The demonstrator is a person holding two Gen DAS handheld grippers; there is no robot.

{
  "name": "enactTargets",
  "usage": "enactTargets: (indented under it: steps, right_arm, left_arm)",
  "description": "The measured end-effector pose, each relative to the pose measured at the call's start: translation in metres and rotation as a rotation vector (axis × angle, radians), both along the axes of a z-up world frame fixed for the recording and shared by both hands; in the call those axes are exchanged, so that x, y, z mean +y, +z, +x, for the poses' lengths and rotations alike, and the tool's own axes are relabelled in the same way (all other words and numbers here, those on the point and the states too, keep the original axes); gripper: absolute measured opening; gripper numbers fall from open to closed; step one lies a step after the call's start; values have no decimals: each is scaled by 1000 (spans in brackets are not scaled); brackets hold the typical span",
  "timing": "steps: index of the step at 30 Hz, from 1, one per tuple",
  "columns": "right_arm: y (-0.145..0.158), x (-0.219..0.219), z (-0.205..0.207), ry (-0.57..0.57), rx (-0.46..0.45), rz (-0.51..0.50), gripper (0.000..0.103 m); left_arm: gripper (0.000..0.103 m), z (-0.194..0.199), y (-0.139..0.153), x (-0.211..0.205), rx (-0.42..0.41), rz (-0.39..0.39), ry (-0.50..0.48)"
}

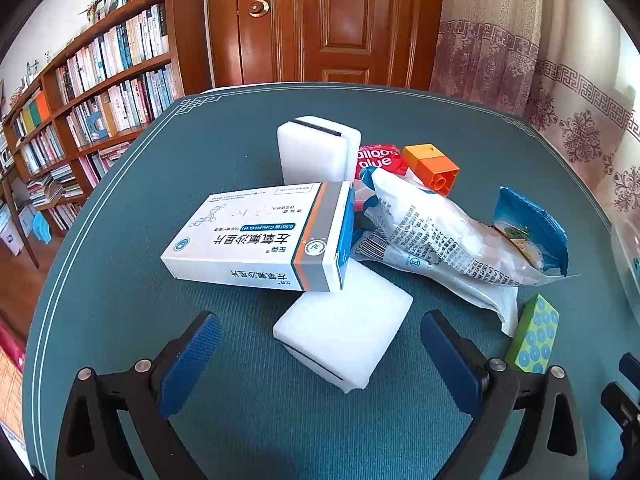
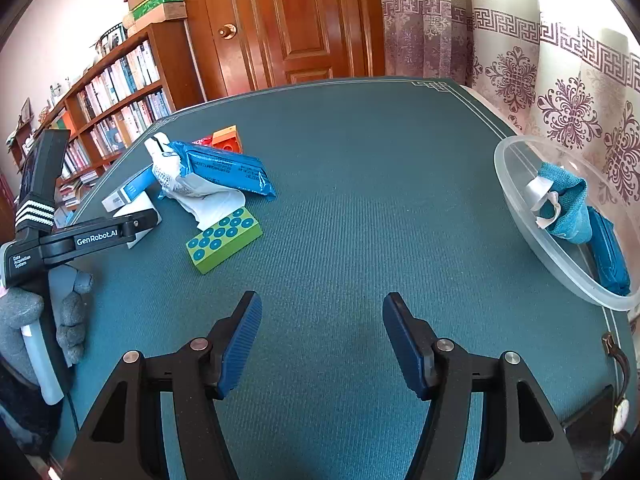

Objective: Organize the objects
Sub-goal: 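Move both grippers back to the pile and grasp the white foam block with the left gripper, then grasp the green dotted block with the right gripper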

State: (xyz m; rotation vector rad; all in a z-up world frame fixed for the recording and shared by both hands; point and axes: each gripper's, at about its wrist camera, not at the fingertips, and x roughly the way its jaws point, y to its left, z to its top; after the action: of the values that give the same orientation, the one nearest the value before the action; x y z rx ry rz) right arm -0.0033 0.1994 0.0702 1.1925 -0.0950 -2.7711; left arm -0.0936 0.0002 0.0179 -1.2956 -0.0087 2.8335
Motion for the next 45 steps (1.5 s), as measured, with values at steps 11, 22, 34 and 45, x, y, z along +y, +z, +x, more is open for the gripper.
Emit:
enactTargets:
  steps: [11, 22, 34, 45]
  right_arm:
    - [-3, -20, -14, 53, -8, -11, 65]
    - [-1, -49, -43, 149, 10, -16, 70]
    - [-4, -57, -75, 187, -7, -50, 70]
    - [-14, -81, -86, 321, -42, -14, 76]
  left_arm:
    - [77, -5, -2, 4, -10, 0, -40]
    - [62, 15, 3, 14, -5, 39, -122]
    - [62, 27, 8, 0, 7, 108, -94]
    - [62, 28, 5, -1, 15, 105, -73]
